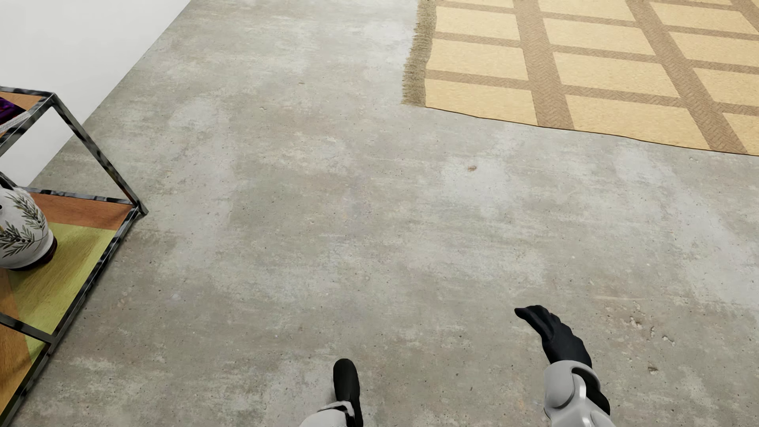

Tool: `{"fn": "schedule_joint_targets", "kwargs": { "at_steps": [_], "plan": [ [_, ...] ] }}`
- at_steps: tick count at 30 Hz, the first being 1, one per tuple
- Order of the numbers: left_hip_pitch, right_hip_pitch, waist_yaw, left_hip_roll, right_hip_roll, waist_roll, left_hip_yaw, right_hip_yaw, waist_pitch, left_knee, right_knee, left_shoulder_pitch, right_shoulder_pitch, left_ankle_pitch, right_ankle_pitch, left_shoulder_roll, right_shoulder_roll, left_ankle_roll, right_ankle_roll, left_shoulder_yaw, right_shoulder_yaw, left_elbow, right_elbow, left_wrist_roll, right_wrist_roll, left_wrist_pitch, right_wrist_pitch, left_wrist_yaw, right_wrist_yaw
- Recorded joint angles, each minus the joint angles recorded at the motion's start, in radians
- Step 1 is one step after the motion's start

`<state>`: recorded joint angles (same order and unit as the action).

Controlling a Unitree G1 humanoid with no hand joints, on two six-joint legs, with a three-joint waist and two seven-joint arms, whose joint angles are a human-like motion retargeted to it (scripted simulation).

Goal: Walk towards the armchair

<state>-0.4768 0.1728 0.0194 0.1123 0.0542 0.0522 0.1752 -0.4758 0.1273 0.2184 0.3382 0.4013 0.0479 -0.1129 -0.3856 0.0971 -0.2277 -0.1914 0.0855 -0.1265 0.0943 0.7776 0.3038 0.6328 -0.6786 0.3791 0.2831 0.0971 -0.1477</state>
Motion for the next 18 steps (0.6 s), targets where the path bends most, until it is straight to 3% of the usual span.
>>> {"fn": "schedule_joint_targets", "kwargs": {
  "at_steps": [1, 2, 3, 5, 6, 7, 8, 10, 13, 15, 17, 18],
  "plan": [
    [0.002, 0.025, 0.003, 0.003, -0.017, -0.004, 0.04, 0.009, 0.002, 0.071, 0.03, -0.007, 0.009, 0.042, -0.007, -0.003, -0.002, 0.09, 0.022, 0.002, 0.001, -0.001, -0.008, 0.016, 0.006, 0.002, 0.012, -0.01, -0.002],
    [0.032, 0.048, 0.01, -0.023, -0.05, -0.01, 0.049, 0.027, 0.002, 0.092, 0.067, -0.02, 0.023, 0.088, 0.015, -0.013, 0.0, 0.232, 0.038, 0.007, 0.007, 0.001, 0.002, 0.035, 0.01, 0.011, 0.03, -0.011, -0.009],
    [0.087, 0.055, 0.017, -0.052, -0.099, -0.018, 0.075, 0.056, 0.0, 0.081, 0.129, -0.028, 0.049, 0.114, 0.068, -0.035, 0.002, 0.328, 0.046, 0.025, 0.02, -0.002, 0.024, 0.044, -0.002, 0.014, 0.052, 0.002, 0.0],
    [0.168, -0.048, 0.023, -0.115, -0.242, -0.049, 0.134, 0.148, -0.002, 0.102, 0.434, -0.073, 0.062, 0.025, 0.286, -0.08, -0.009, 0.339, 0.018, 0.052, 0.071, -0.003, 0.138, 0.055, -0.018, 0.015, 0.118, 0.036, 0.041],
    [0.213, -0.143, 0.02, -0.142, -0.305, -0.069, 0.157, 0.221, -0.001, 0.108, 0.628, -0.099, 0.083, -0.019, 0.423, -0.086, -0.009, 0.343, 0.028, 0.053, 0.121, -0.008, 0.196, 0.068, -0.05, 0.011, 0.142, 0.039, 0.091],
    [0.265, -0.245, 0.012, -0.173, -0.355, -0.086, 0.169, 0.291, 0.002, 0.092, 0.787, -0.137, 0.082, -0.051, 0.524, -0.079, -0.017, 0.346, -0.006, 0.043, 0.185, -0.026, 0.261, 0.082, -0.084, 0.0, 0.149, 0.027, 0.164],
    [0.297, -0.327, 0.001, -0.205, -0.389, -0.102, 0.17, 0.337, 0.007, 0.102, 0.889, -0.172, 0.098, -0.088, 0.435, -0.066, -0.03, 0.348, -0.039, 0.037, 0.23, -0.041, 0.303, 0.09, -0.111, -0.038, 0.141, 0.03, 0.23],
    [0.355, -0.459, -0.033, -0.248, -0.369, -0.121, 0.129, 0.387, 0.014, 0.13, 0.938, -0.263, 0.177, -0.158, 0.318, -0.047, 0.005, 0.343, -0.131, 0.068, 0.212, -0.104, 0.328, 0.073, -0.114, -0.082, 0.144, 0.063, 0.224],
    [0.436, -0.587, -0.088, -0.27, -0.221, -0.114, 0.044, 0.424, 0.018, 0.161, 0.684, -0.336, 0.299, -0.242, 0.214, -0.008, 0.092, 0.339, -0.107, 0.065, 0.106, -0.277, 0.333, 0.005, -0.064, -0.161, 0.151, 0.126, 0.126],
    [0.488, -0.625, -0.117, -0.276, -0.136, -0.102, -0.009, 0.407, 0.013, 0.162, 0.384, -0.38, 0.346, -0.283, 0.223, 0.044, 0.133, 0.337, -0.111, 0.01, 0.095, -0.353, 0.356, -0.018, -0.078, -0.187, 0.15, 0.142, 0.128],
    [0.554, -0.628, -0.127, -0.289, -0.086, -0.091, -0.042, 0.294, 0.003, 0.129, 0.05, -0.418, 0.365, -0.306, 0.305, 0.074, 0.15, 0.331, -0.024, -0.035, 0.112, -0.377, 0.374, -0.042, -0.109, -0.171, 0.137, 0.13, 0.172],
    [0.59, -0.621, -0.126, -0.297, -0.069, -0.087, -0.058, 0.217, -0.001, 0.116, -0.07, -0.428, 0.371, -0.316, 0.315, 0.078, 0.152, 0.334, 0.117, -0.052, 0.115, -0.373, 0.37, -0.045, -0.117, -0.153, 0.128, 0.13, 0.205]
  ]
}}
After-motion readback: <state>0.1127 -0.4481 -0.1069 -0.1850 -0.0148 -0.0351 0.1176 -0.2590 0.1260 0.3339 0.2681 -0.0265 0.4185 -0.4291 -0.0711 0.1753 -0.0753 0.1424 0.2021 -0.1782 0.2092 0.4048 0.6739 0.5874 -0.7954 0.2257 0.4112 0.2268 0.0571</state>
